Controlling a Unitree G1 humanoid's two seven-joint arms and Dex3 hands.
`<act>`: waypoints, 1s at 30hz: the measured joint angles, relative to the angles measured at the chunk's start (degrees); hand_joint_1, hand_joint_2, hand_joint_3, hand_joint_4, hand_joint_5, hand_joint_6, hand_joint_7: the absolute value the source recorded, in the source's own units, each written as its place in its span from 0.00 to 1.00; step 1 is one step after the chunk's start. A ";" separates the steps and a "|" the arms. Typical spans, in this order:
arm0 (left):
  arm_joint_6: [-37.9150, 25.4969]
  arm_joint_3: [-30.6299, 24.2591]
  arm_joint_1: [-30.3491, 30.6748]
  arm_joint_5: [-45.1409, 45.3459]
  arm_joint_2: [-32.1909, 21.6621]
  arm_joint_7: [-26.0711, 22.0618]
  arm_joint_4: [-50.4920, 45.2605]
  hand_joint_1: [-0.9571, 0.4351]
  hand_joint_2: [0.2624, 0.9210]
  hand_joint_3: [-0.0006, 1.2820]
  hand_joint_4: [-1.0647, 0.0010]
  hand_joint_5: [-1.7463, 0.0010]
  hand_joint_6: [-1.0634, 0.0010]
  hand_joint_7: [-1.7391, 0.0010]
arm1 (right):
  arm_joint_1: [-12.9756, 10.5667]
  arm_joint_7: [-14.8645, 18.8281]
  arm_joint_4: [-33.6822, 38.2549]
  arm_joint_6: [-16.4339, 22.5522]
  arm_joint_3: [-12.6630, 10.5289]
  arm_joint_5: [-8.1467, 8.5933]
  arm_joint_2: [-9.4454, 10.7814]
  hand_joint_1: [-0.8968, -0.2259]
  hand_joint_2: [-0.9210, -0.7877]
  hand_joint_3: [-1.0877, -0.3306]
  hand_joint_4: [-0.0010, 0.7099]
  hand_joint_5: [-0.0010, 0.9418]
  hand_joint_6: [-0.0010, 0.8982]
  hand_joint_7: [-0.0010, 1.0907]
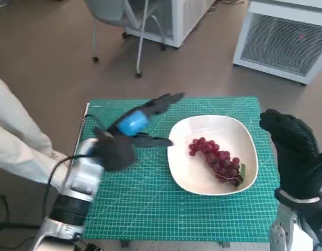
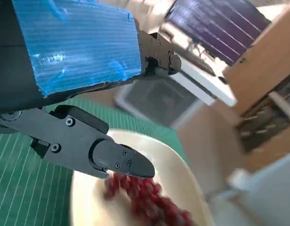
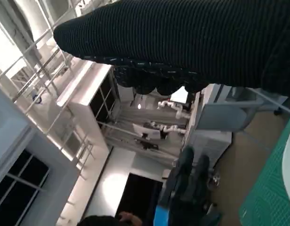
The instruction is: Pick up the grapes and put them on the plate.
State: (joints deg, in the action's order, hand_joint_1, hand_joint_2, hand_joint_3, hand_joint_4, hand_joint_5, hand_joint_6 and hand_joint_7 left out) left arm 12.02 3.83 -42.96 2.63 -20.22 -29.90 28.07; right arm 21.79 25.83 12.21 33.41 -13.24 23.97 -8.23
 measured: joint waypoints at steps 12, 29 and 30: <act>1.66 -15.25 9.36 -27.42 6.03 -12.16 -0.92 0.30 1.00 0.12 0.91 1.00 0.79 1.00 | 0.48 0.02 0.19 0.31 0.19 0.01 0.15 0.67 0.00 0.73 0.98 0.00 0.43 0.56; 1.67 -17.22 19.59 -32.09 7.51 -13.15 -11.57 0.28 1.00 0.14 0.90 0.99 0.83 1.00 | 0.54 0.01 0.31 -0.28 1.10 -0.15 0.24 0.68 0.00 0.72 0.98 0.00 0.43 0.56; 1.66 -17.27 19.59 -32.38 7.65 -13.16 -11.65 0.28 1.00 0.14 0.90 0.99 0.83 1.00 | 0.54 0.00 0.27 -0.42 1.14 -0.15 0.24 0.68 0.00 0.72 0.98 0.00 0.43 0.56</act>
State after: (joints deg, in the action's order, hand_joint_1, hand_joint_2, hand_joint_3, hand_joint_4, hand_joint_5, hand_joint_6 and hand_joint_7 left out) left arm 13.69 -13.43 -23.37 -29.75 -12.57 -43.06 16.42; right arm 22.33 25.84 12.48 32.99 -12.11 23.82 -7.99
